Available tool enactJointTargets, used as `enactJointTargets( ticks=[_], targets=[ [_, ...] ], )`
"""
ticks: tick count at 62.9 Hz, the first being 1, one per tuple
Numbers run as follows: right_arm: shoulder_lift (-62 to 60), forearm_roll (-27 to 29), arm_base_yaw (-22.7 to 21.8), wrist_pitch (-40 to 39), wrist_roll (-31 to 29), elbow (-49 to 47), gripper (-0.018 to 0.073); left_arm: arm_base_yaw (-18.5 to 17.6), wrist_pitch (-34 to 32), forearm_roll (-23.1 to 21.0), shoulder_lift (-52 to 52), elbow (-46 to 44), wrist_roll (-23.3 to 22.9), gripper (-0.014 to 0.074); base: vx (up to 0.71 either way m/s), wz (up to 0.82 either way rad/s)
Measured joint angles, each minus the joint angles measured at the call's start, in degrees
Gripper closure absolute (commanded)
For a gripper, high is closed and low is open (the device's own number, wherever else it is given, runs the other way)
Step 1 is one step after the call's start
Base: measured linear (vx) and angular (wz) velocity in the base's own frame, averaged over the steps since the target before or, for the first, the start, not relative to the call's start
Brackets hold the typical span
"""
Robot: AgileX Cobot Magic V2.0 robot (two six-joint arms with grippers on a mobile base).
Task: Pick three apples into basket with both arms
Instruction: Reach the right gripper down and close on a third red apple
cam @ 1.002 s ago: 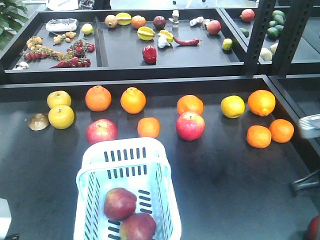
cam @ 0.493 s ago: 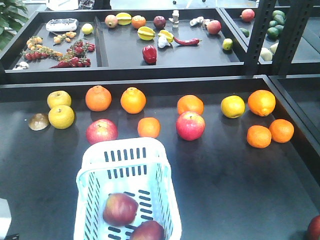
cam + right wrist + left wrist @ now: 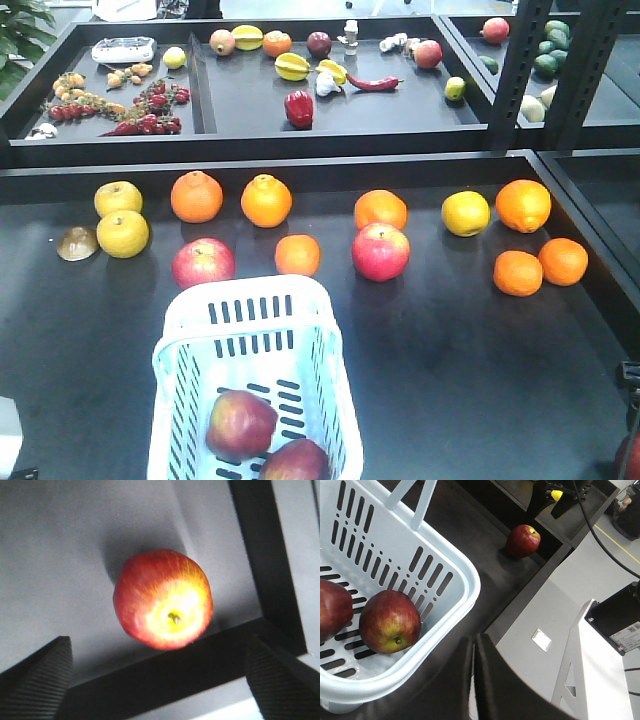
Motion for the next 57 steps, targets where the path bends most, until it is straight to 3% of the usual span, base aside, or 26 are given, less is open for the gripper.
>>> enactJointTargets(
  ticks=[57],
  targets=[
    [12.69, -4.92, 0.00, -7.83, 2.34, -0.29, -0.0038, 0.00, 0.00, 0.00, 0.00, 0.00, 0.00, 0.0603, 0.00, 0.00]
  ],
)
